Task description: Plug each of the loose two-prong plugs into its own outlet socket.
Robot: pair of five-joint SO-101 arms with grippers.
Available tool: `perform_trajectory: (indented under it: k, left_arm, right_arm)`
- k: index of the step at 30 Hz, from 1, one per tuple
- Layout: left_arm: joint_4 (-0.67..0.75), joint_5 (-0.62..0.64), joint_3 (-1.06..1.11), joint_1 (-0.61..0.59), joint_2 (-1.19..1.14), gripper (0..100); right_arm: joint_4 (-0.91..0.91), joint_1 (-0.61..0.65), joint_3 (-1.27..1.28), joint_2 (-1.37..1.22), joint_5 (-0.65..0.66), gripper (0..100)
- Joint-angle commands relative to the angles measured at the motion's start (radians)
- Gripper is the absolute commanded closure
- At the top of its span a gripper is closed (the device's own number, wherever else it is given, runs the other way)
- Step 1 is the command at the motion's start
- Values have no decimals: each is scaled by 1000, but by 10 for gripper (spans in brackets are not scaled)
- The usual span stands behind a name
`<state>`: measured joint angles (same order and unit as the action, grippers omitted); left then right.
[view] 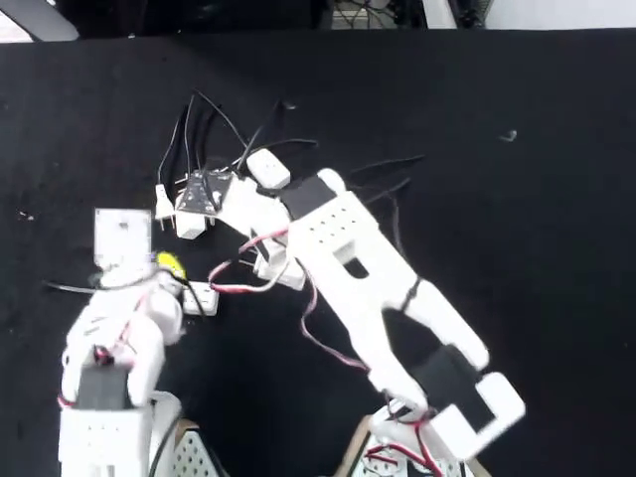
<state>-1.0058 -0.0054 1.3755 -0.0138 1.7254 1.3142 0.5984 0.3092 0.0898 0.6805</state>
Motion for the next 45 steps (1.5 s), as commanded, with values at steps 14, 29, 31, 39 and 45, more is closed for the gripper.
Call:
perform_trajectory:
  k: [14, 29, 31, 39, 45]
  left_arm:
    - [219, 333, 54, 209, -32, 970]
    - [359, 400, 114, 203, 26, 970]
    - [358, 367, 116, 214, 26, 970]
    - [354, 313, 160, 332, 26, 970]
    - [354, 290, 176, 328, 26, 970]
  right_arm:
    - [-97, 43, 93, 234, -193, 988]
    - [-242, 46, 209, 274, -279, 988]
    - [-239, 52, 216, 308, -281, 988]
    - [-184, 100, 214, 450, -278, 988]
    - [-181, 100, 216, 453, -278, 988]
